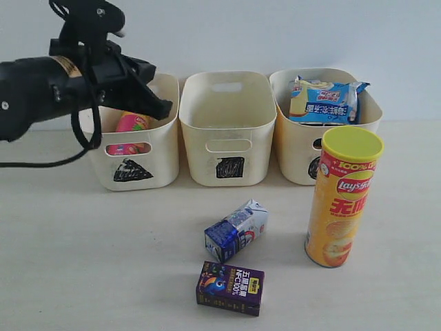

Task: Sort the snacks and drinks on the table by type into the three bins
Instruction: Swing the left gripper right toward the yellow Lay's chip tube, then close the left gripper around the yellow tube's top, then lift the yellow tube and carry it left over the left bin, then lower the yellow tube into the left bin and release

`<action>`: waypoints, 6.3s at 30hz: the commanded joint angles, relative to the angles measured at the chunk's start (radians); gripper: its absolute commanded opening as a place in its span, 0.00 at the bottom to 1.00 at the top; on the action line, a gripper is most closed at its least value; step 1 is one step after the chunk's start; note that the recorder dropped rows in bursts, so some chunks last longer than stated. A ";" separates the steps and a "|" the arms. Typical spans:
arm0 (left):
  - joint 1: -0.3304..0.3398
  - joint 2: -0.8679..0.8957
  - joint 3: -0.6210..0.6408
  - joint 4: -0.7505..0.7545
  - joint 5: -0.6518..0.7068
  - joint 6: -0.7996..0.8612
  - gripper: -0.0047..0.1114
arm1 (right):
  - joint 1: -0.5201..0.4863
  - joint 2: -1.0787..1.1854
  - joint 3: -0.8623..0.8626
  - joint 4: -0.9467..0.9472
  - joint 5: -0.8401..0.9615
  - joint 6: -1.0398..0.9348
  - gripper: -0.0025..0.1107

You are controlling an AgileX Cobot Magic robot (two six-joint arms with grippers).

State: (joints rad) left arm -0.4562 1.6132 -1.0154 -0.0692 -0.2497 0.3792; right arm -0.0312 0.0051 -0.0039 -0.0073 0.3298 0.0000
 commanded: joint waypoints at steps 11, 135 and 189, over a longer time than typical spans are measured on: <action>-0.030 0.053 0.248 0.903 -0.642 -0.776 0.08 | 0.002 -0.005 0.004 -0.004 -0.008 -0.005 0.02; -0.098 0.232 -0.464 1.814 -0.255 -2.172 0.08 | 0.002 -0.005 0.004 -0.004 -0.008 -0.006 0.02; 0.157 0.348 -0.614 1.019 0.630 -0.990 0.08 | 0.002 -0.005 0.004 -0.004 -0.008 -0.006 0.02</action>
State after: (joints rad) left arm -0.2837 1.9629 -1.5975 1.2415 0.3287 -0.8496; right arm -0.0312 0.0051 -0.0039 -0.0073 0.3298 0.0000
